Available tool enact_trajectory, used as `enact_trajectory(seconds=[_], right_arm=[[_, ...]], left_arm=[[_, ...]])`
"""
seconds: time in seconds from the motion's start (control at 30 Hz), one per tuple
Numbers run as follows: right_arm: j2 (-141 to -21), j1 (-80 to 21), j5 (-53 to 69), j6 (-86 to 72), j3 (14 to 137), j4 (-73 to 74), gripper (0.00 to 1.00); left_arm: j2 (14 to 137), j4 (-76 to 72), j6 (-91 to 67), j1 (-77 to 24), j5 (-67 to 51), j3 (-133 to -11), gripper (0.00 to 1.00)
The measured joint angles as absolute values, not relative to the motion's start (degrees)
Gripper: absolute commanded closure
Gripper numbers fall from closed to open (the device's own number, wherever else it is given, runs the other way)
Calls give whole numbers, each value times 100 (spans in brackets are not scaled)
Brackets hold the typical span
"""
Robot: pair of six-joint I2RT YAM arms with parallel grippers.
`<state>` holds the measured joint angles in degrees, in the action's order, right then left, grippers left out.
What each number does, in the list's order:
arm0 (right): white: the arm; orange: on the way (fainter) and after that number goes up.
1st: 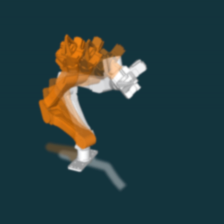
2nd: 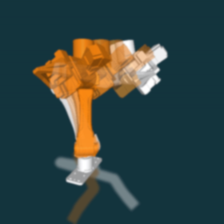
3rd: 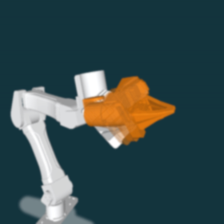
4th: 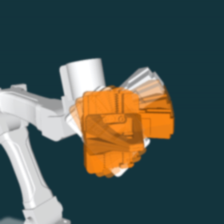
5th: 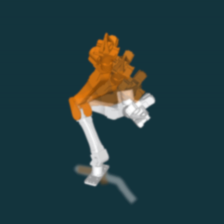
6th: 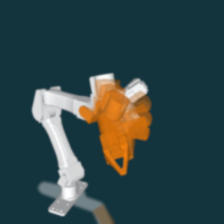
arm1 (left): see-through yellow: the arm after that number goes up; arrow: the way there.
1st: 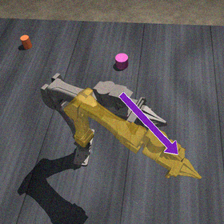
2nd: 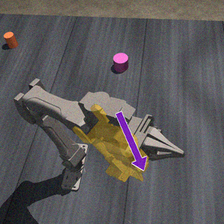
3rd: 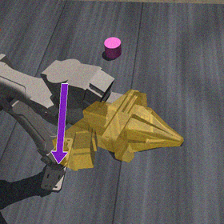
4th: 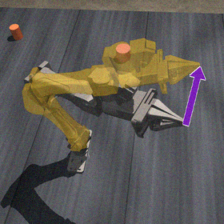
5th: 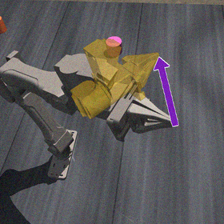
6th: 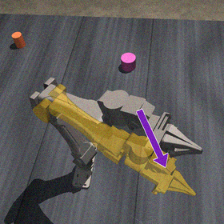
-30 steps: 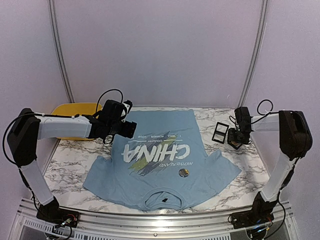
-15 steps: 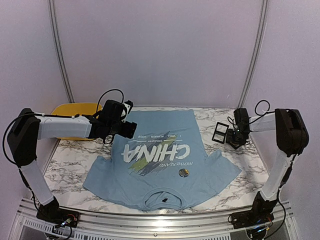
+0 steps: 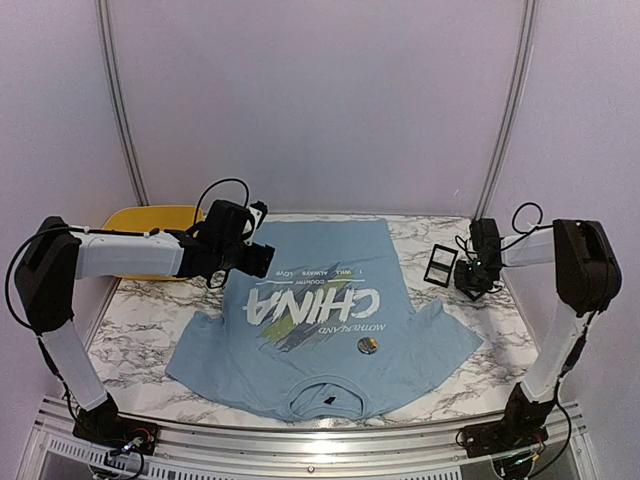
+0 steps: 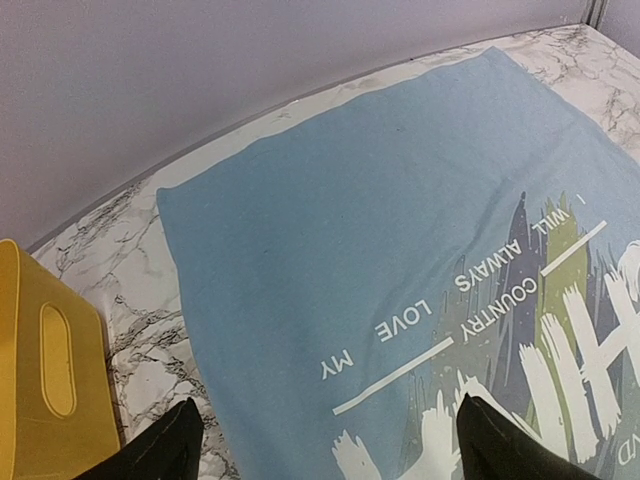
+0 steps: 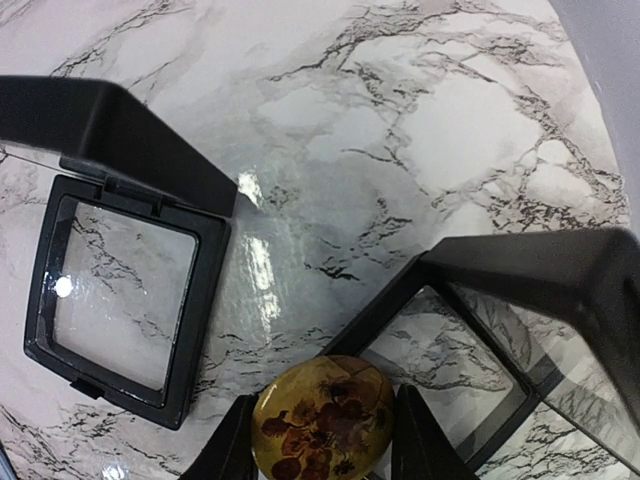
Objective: Pin the brooch onto the clothing
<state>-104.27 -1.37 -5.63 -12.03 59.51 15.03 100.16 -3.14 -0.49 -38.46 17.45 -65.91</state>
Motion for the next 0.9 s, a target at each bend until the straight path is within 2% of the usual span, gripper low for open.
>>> enact_trajectory(seconds=[0.4,0.57,0.73,0.9], right_arm=[[-10184,-134,-327,-937,5883,1507,76],[-9863,-148,-5,-709,5780,1520,78],[-9273,-517,427,-189,5684,1520,80],[-8591,-1413,1365,506,5688,1527,80]], left_arm=[[10014,-336,176,-3931,1715,-6580,10],[9813,-687,528,-4047,1452,-6228,12],[9325,-1262,1750,-4449,735,-5658,12],[8794,-1754,3225,-4737,-762,-5238,12]])
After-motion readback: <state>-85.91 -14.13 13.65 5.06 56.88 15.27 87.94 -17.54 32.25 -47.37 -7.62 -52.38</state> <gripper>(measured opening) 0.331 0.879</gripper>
